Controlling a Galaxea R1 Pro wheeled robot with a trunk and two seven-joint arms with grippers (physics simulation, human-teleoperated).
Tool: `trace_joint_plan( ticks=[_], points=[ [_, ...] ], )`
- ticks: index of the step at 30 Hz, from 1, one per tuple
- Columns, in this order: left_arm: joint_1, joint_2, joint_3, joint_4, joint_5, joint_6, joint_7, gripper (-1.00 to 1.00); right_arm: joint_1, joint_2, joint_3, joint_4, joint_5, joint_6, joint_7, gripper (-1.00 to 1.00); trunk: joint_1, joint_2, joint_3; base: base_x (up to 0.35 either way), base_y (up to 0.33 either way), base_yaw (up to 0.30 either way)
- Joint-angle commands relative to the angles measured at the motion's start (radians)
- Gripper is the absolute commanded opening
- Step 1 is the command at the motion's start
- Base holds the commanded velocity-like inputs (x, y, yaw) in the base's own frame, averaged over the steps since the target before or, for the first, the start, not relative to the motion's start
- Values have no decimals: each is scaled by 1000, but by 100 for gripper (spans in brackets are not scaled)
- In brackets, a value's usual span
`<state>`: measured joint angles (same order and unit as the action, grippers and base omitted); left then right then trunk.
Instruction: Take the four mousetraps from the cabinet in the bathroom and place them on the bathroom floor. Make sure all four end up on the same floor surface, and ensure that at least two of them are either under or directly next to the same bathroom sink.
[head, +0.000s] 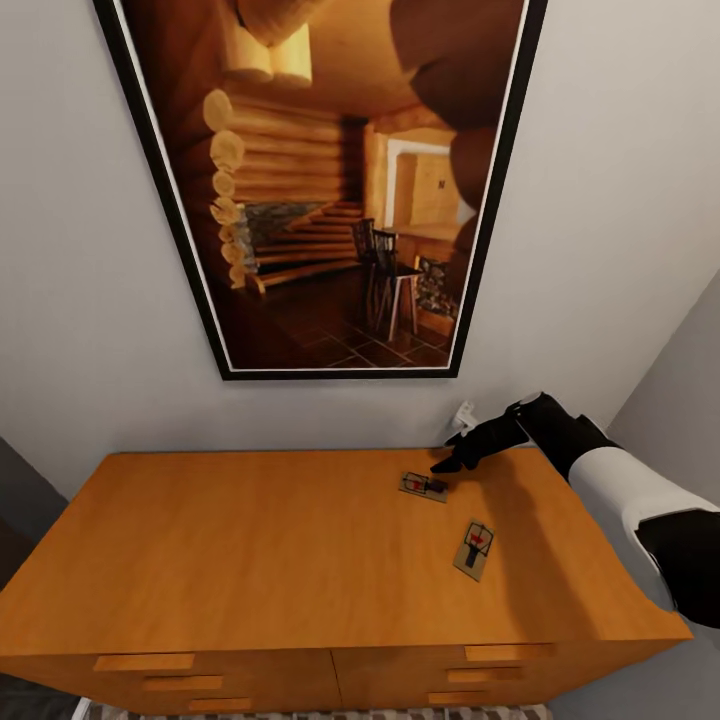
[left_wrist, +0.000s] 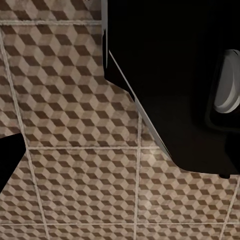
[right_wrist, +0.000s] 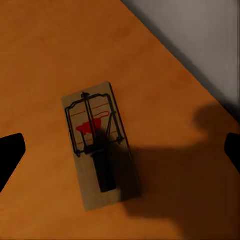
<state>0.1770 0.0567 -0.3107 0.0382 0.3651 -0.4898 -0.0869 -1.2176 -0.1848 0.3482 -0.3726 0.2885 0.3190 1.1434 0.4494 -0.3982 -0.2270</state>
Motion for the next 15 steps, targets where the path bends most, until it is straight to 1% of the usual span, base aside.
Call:
trace_joint_plan(
  ticks=[1, 15],
  points=[
    [-1, 0, -4, 2, 11, -5, -8, 100, 0, 1, 0, -1, 4, 9, -2, 100, 1, -2, -2, 0, 0, 0],
    [-1, 0, -4, 2, 11, -6, -8, 100, 0, 2, 0, 11, 7, 8, -13, 100, 1, -2, -2, 0, 0, 0]
  ],
)
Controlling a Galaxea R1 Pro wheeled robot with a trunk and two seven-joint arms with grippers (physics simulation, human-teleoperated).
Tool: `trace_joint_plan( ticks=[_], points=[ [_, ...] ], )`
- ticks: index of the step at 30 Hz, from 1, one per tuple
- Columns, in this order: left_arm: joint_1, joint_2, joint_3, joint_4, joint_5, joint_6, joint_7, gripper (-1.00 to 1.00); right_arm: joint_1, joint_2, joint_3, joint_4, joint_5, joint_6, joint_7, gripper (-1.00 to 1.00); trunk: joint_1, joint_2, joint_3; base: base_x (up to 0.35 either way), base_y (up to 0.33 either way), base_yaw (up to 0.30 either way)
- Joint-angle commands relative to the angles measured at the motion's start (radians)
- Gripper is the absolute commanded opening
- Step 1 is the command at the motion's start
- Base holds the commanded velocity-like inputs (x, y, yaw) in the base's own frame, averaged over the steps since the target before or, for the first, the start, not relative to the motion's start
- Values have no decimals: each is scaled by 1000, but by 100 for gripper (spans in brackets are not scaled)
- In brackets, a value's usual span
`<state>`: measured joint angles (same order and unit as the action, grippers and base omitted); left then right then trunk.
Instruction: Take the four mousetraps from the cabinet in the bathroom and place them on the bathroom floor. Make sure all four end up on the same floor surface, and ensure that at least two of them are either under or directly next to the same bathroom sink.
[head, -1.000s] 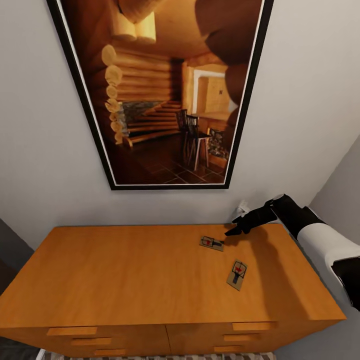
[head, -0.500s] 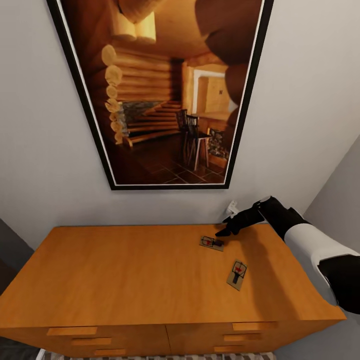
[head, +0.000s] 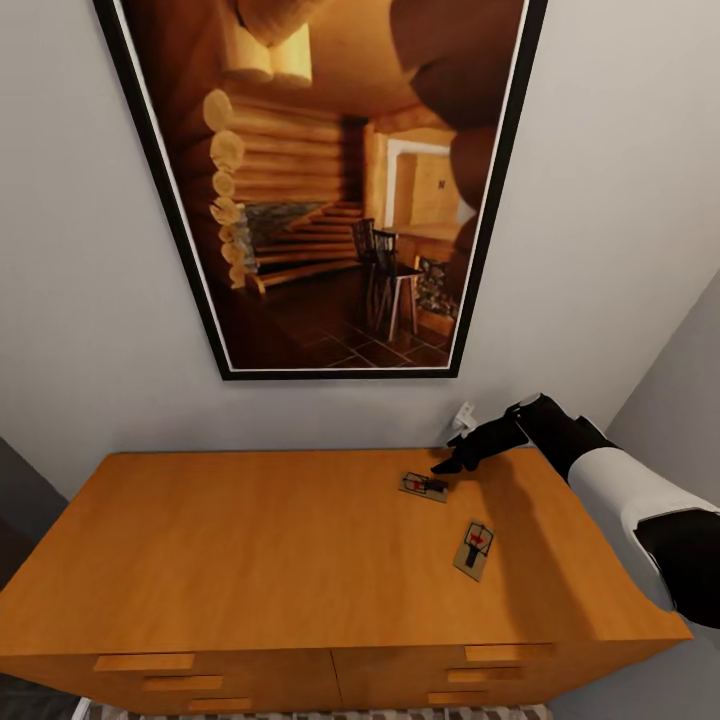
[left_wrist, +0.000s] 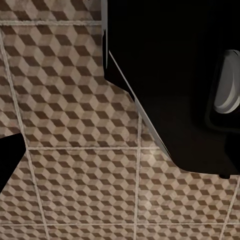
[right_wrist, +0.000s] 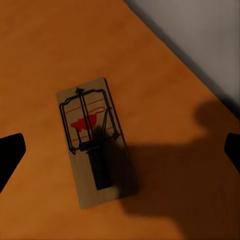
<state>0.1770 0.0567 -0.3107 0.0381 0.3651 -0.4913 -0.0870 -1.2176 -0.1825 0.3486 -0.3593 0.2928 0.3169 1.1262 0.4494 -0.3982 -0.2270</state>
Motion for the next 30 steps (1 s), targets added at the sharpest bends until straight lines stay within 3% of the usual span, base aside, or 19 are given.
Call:
trace_joint_plan(
  ticks=[1, 18, 30],
  points=[
    [-1, 0, -4, 2, 11, -4, -8, 100, 0, 0, 0, -1, 3, 10, 4, 100, 1, -2, -2, 0, 0, 0],
    [-1, 0, -4, 1, 11, -4, -8, 100, 3, 1, 0, 27, 12, 9, 3, 100, 1, -2, -2, 0, 40, 0],
    [-1, 0, -4, 2, 11, -4, -8, 100, 28, 6, 0, 81, 31, -87, 4, 100, 1, -2, -2, 0, 0, 0]
  ],
)
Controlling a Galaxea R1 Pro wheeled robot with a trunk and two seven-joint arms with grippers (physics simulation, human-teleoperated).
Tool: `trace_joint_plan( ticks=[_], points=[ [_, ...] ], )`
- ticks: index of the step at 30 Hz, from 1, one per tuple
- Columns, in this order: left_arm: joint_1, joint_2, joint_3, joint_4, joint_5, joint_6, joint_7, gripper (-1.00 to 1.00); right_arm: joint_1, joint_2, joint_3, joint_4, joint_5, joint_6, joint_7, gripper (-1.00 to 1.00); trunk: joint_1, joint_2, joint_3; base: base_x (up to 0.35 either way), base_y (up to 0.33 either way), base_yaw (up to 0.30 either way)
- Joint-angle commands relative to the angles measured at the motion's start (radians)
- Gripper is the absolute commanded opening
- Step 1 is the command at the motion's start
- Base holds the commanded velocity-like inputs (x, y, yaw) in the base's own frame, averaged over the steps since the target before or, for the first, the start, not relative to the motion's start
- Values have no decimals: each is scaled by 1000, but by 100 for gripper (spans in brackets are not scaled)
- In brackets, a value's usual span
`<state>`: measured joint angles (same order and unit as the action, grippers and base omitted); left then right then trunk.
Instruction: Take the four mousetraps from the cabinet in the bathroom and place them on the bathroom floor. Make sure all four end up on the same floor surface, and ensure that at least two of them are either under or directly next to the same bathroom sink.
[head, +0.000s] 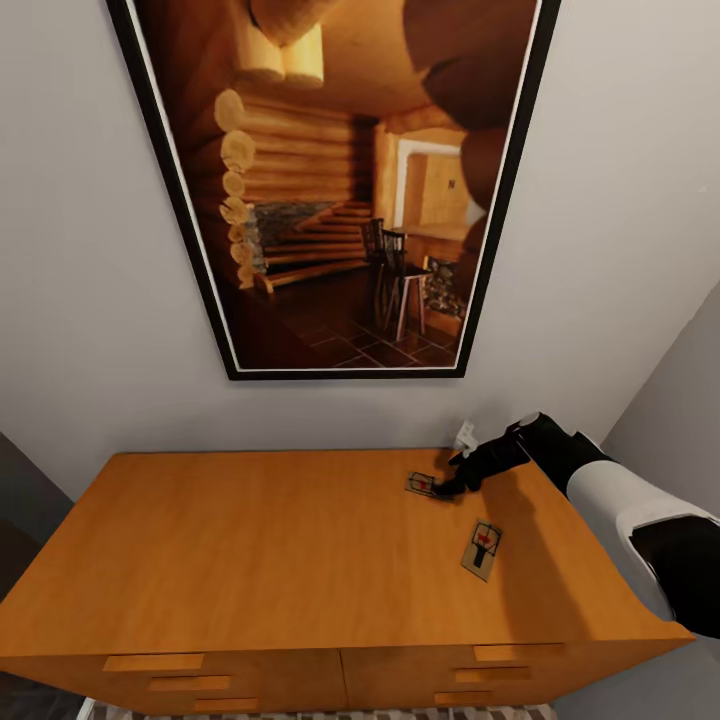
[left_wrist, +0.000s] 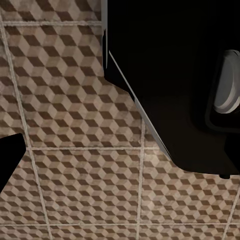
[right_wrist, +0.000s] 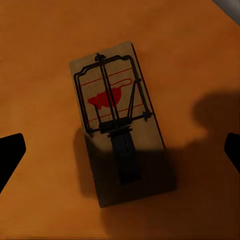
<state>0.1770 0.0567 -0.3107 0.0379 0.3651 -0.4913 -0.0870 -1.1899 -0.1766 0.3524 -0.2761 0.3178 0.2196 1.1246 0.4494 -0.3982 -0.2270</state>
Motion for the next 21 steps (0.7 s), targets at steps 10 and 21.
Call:
trace_joint_plan(
  ticks=[10, 21],
  points=[
    [-1, 0, -4, 1, 11, -4, -8, 100, 1, -1, -4, 1, 5, 6, 6, 100, 1, -2, -2, 0, 0, 0],
    [-1, 0, -4, 1, 11, -4, -8, 100, 1, -1, -4, 2, 4, 6, 9, 100, 1, -2, -10, 0, 0, 0]
  ],
)
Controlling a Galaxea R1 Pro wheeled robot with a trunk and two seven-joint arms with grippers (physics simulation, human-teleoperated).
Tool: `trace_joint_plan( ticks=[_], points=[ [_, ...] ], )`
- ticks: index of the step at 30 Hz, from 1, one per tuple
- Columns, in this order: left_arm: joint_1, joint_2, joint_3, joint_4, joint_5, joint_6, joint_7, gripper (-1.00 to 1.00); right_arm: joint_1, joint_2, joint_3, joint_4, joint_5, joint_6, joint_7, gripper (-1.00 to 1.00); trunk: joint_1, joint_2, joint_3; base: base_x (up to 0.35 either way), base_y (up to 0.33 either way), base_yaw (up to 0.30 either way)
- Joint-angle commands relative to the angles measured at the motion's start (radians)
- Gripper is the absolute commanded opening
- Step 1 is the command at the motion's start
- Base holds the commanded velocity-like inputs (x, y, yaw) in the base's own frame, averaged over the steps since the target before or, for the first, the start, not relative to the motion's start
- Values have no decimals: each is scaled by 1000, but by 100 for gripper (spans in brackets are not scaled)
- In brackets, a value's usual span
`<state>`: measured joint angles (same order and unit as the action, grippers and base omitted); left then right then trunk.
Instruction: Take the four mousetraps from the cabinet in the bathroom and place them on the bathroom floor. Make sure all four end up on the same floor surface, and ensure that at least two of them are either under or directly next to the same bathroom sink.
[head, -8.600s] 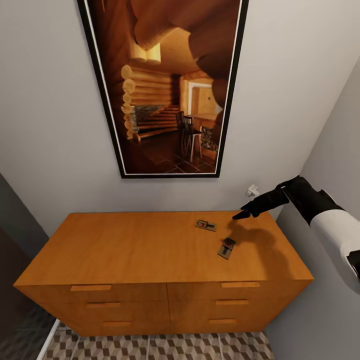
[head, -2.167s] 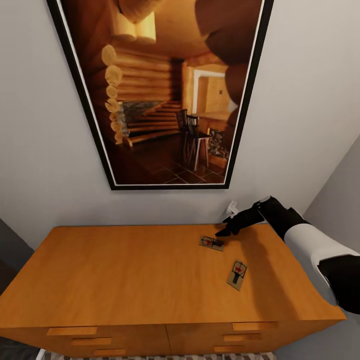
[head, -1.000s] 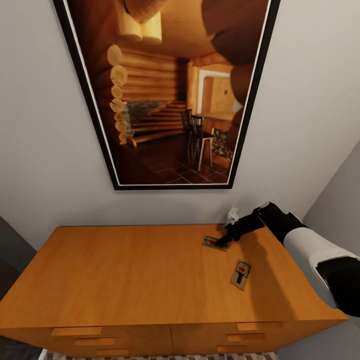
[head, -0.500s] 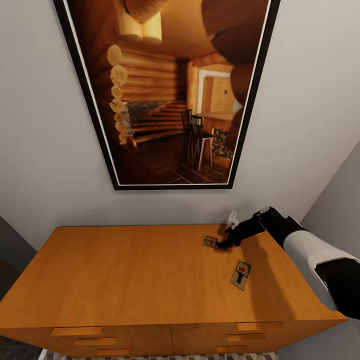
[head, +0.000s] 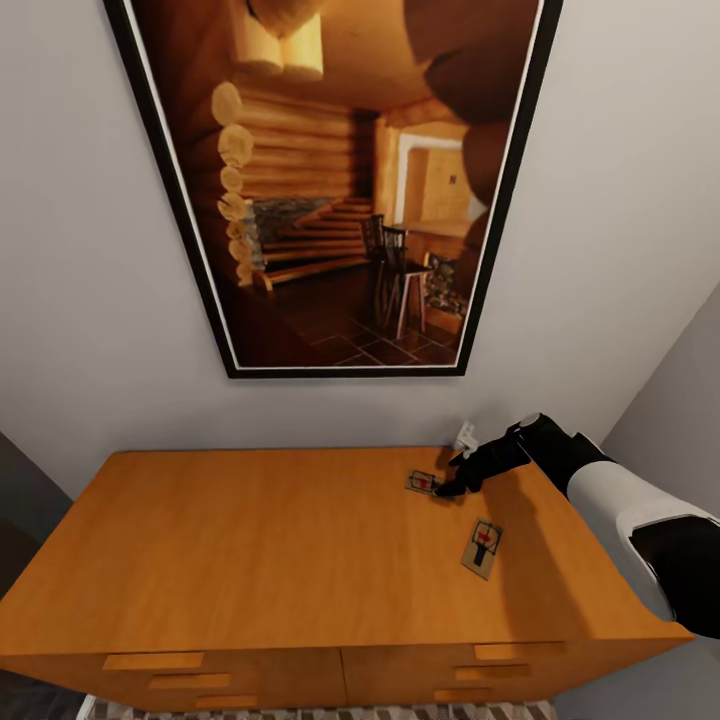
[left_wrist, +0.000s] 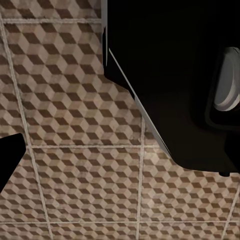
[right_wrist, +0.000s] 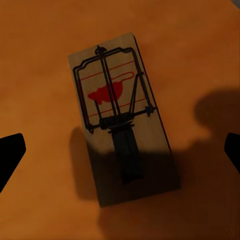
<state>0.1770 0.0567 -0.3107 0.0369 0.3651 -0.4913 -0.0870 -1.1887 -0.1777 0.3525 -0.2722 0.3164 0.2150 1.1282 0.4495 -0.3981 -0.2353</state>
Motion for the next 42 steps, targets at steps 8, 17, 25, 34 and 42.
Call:
trace_joint_plan(
  ticks=[8, 17, 25, 34, 42],
  points=[
    [-1, 0, -4, 1, 11, -4, -8, 100, 0, 0, -4, -2, 7, 10, 4, 100, 1, -2, -7, 0, 0, 0],
    [-1, 0, -4, 1, 11, -4, -8, 100, 0, 0, -4, -2, 7, 10, 1, 100, 1, -2, -7, 0, 0, 0],
    [-1, 0, -4, 1, 11, -4, -8, 100, 0, 1, -4, -2, 8, 10, -2, 100, 1, -2, -7, 0, 0, 0],
    [-1, 0, -3, 1, 11, -4, -8, 100, 0, 4, -4, -2, 94, 12, -44, 100, 1, -2, -7, 0, 0, 0],
    [-1, 0, -4, 1, 11, -4, -8, 100, 0, 21, -4, -2, 101, 12, -107, 100, 1, -2, -7, 0, 0, 0]
  ],
)
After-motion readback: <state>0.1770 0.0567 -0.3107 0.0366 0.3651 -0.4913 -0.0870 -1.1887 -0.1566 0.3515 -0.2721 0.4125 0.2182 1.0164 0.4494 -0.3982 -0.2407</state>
